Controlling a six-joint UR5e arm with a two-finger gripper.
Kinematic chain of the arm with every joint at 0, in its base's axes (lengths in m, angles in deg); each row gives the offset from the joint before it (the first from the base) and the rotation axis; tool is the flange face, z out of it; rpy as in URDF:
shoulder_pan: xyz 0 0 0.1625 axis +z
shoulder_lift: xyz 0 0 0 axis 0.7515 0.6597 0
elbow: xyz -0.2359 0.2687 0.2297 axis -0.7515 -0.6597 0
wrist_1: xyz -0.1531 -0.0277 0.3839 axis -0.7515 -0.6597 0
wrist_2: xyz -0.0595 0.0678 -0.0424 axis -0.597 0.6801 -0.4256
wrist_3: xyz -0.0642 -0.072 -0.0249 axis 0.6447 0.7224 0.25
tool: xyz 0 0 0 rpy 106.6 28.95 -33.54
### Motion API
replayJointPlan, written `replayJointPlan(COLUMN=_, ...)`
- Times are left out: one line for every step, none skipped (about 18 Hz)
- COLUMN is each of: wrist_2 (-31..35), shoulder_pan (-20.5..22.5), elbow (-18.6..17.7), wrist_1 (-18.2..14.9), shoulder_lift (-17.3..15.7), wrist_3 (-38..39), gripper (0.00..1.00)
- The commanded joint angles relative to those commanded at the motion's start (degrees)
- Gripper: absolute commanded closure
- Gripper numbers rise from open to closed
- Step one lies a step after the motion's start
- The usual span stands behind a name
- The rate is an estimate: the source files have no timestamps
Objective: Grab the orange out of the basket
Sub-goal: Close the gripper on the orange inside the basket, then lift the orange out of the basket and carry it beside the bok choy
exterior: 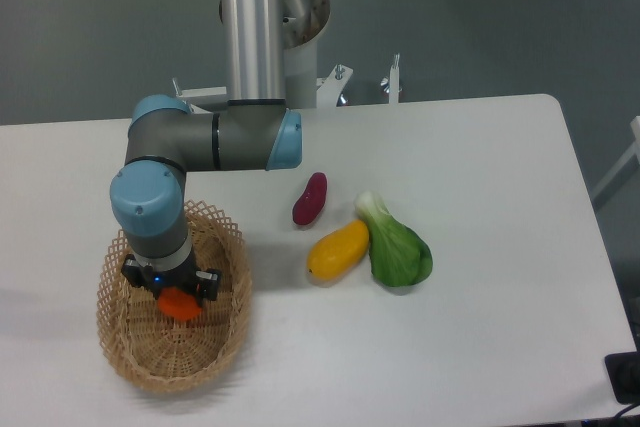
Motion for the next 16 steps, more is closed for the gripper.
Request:
replayJointPlan(wrist_2=-0.09, shoulder_pan=0.09, elbow=0.26, wrist_1=-0.09, shoulder_lift=-0.53, wrist_3=-0.09, gripper=0.42)
replayJointPlan(wrist_2=0.00, shoulder_pan=0.17, elbow=0.53, wrist_1=-0.17, shoulder_lift=-1.31, wrist_3=-0.18, gripper=0.42)
replayJointPlan(wrist_2=0.26, shoulder_pan=0.18, elbow=0.97, wrist_1=-0.35, shoulder_lift=-2.19, wrist_3=-0.70, gripper=0.42)
replayJointPlan(wrist_2=0.52, shoulder_pan=0.26, elbow=1.23, wrist_1=-0.79, shoulder_lift=-3.24, wrist_3=-2.01, gripper=0.42)
replayJointPlan(wrist_2=0.53, shoulder_pan=0.52, elbow=1.32, wrist_1=-1.05, shoulder_lift=-4.47, wrist_3=-3.85, gripper=0.42)
replayJointPlan(wrist_2=0.61, shoulder_pan=1.05, elbow=1.50, wrist_1=-1.14, shoulder_lift=-5.88, wrist_3=-5.61, gripper=0.42)
replayJointPlan(wrist_2=0.62, shoulder_pan=2.36, elbow=1.50, wrist_1=-1.14, shoulder_lift=-7.28, wrist_3=-7.10, gripper=0.42)
replayJointPlan(wrist_2=0.53, shoulder_pan=3.94, elbow=1.67, wrist_1=-1.75, shoulder_lift=-8.60, wrist_3=-8.34, gripper=0.42)
replayJointPlan(wrist_2=0.61, shoulder_pan=5.09, elbow=2.11, wrist_1=-2.71, shoulder_lift=-9.49, wrist_3=-10.44, gripper=0.41)
replayJointPlan(wrist_2=0.62, shoulder_pan=6.84, elbow=3.42, wrist_1=-4.38, shoulder_lift=-10.10, wrist_3=-15.33, gripper=0.41)
replayJointPlan(wrist_2=0.53, shoulder_pan=9.38, elbow=4.82, wrist_1=-6.74, shoulder_lift=-10.28, wrist_3=-19.64, gripper=0.42)
replayJointPlan(wrist_2=0.53, shoulder_pan=10.88, elbow=5.79, wrist_1=-8.16, shoulder_lift=-10.63, wrist_3=-21.78, gripper=0.42)
replayJointPlan(wrist_2=0.27, shoulder_pan=13.07, elbow=7.20, wrist_1=-9.04, shoulder_lift=-10.73, wrist_3=-24.49, gripper=0.42)
replayJointPlan(wrist_2=0.09, shoulder_pan=14.57, elbow=7.99, wrist_1=-9.14, shoulder_lift=-10.64, wrist_3=-27.05, gripper=0.41)
replayJointPlan(wrist_2=0.00, shoulder_pan=16.33, elbow=8.78, wrist_1=-9.05, shoulder_lift=-10.55, wrist_3=-31.33, gripper=0.41)
replayJointPlan(wrist_2=-0.09, shoulder_pan=17.83, elbow=9.14, wrist_1=-9.14, shoulder_lift=-10.38, wrist_3=-33.73, gripper=0.42)
